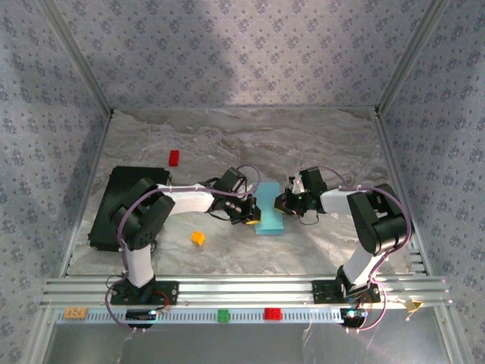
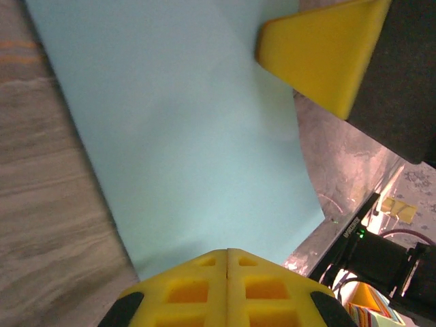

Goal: Fold a paper plane with a square sheet of paper (pick it up from the middle)
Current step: First fold the square sheet of paper in half at the center of the table.

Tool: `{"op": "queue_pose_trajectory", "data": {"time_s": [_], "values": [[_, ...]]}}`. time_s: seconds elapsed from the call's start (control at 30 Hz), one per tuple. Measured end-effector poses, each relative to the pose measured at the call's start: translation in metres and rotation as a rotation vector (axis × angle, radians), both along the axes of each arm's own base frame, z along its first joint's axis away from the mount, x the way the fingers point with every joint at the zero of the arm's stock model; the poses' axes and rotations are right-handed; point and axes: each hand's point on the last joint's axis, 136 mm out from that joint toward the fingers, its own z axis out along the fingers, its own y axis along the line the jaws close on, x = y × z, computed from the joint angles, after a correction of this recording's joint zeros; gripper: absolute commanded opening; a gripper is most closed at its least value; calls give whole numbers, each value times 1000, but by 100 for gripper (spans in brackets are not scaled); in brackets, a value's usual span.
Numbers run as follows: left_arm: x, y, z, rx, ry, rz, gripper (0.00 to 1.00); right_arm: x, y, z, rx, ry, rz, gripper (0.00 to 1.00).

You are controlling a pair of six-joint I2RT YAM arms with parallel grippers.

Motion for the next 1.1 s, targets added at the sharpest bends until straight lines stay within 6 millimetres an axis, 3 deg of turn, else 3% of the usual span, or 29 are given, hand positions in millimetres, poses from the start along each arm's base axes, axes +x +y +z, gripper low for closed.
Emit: {"op": "queue_pose_trajectory", "data": {"time_s": [0.33,1.1], "values": [[-14,8,-23,24,57,-21,3,0,0,0,1,-2,0,0],[-45,25,-20,114,-32,-160,2,0,0,0,1,-2,0,0]]}}
